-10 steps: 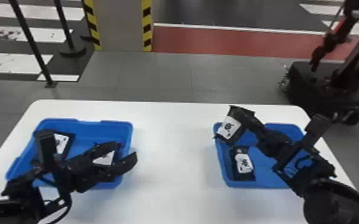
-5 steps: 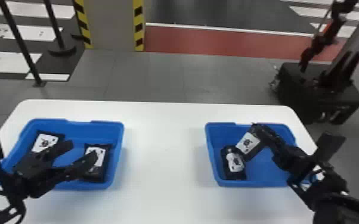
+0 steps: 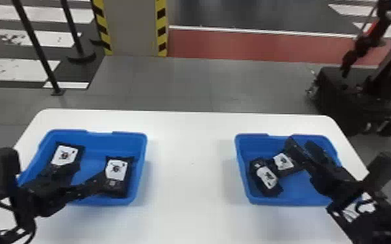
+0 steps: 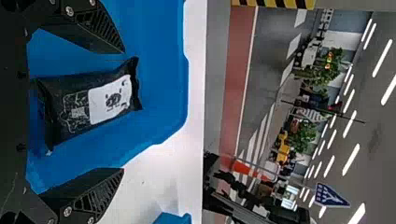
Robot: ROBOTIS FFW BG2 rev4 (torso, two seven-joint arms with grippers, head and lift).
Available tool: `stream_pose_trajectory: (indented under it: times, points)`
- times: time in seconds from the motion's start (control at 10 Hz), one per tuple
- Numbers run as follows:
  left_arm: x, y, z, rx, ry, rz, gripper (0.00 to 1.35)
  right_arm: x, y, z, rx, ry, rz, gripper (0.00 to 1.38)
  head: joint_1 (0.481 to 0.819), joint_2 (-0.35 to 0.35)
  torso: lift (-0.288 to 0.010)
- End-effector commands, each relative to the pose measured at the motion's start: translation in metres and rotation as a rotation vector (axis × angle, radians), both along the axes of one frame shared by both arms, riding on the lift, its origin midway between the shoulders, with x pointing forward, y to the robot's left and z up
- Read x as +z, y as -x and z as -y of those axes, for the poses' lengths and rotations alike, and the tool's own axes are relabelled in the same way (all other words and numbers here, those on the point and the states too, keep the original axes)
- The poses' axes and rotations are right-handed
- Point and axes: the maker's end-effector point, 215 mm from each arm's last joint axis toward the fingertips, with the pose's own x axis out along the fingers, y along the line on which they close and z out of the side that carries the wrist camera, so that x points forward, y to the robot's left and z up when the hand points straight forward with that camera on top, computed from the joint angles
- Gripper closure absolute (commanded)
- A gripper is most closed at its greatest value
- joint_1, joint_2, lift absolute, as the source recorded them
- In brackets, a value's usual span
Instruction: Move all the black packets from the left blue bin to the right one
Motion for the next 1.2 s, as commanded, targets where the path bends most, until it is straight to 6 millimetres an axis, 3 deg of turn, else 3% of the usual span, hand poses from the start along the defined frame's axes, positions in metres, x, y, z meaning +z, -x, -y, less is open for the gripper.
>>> stream_pose_trajectory:
  times: [0.0,0.5,0.6,0.7,0.8,0.9,1.1]
  points:
    - [-0.017,-0.012,0.005,-0.022,0.002,-0.03,0.14,0.011,0.008,-0.009,0.015,-0.003,0.023,0.48,0.695,-0.032,-0.11]
    - [-0.056,-0.039,0.031,-0.077,0.041,-0.144,0.15,0.016,0.012,-0.019,0.033,-0.02,0.036,0.49,0.695,-0.03,-0.11]
    - [-0.058,-0.046,0.036,-0.104,0.049,-0.146,0.32,0.015,0.013,-0.019,0.033,-0.023,0.035,0.49,0.695,-0.034,-0.11]
    - [-0.06,-0.047,0.037,-0.103,0.059,-0.165,0.75,0.015,0.013,-0.019,0.033,-0.025,0.035,0.49,0.695,-0.045,-0.11]
    - [-0.061,-0.046,0.036,-0.1,0.064,-0.169,1.04,0.018,0.013,-0.02,0.035,-0.027,0.041,0.49,0.695,-0.049,-0.11]
    - [-0.066,-0.041,0.036,-0.1,0.064,-0.179,1.21,0.019,0.014,-0.021,0.037,-0.027,0.043,0.49,0.695,-0.049,-0.11]
    - [-0.058,-0.044,0.034,-0.124,0.035,-0.134,1.21,0.022,0.014,-0.025,0.045,-0.036,0.049,0.48,0.695,-0.046,-0.11]
